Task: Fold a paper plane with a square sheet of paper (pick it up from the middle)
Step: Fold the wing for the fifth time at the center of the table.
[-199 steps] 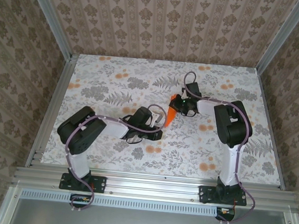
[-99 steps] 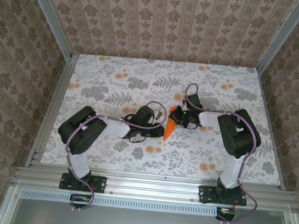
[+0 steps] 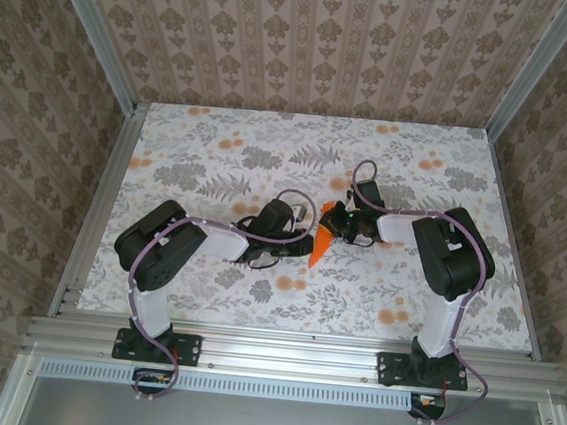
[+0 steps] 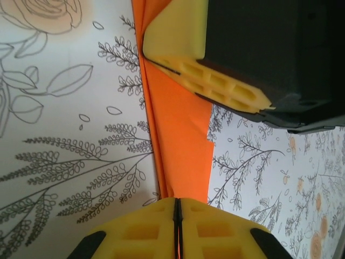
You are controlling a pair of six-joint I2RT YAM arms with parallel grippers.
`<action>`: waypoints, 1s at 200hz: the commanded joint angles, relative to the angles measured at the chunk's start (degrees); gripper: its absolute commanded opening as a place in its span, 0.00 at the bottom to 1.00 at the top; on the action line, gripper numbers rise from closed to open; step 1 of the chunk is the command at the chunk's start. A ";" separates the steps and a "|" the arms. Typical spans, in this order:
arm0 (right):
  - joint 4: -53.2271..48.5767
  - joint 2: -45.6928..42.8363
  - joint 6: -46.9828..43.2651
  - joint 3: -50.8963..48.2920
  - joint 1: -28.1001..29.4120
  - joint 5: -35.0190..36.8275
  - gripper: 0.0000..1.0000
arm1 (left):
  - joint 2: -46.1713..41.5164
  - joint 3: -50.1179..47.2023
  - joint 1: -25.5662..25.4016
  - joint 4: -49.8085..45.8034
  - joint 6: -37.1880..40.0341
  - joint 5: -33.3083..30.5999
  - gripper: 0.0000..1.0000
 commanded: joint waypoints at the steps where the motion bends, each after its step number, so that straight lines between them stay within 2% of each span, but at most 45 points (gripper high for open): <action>1: -3.11 0.69 0.40 -1.93 0.55 -0.06 0.06 | -0.77 1.45 0.09 2.99 -0.93 -0.09 0.10; 73: -2.75 0.75 0.34 -1.62 0.54 -0.87 0.06 | 5.34 5.99 0.10 1.04 -0.61 3.98 0.09; 116: -3.30 0.55 -2.02 0.00 0.05 -1.71 0.06 | 6.30 6.60 0.12 -7.17 0.40 1.22 0.03; 151: -2.36 -0.06 -5.04 2.08 -0.80 -3.97 0.06 | 5.54 3.83 0.14 -12.11 0.76 1.52 0.00; 200: -7.29 2.09 -11.05 7.17 -0.89 1.02 0.06 | 5.44 4.42 0.08 -16.50 3.59 5.38 0.00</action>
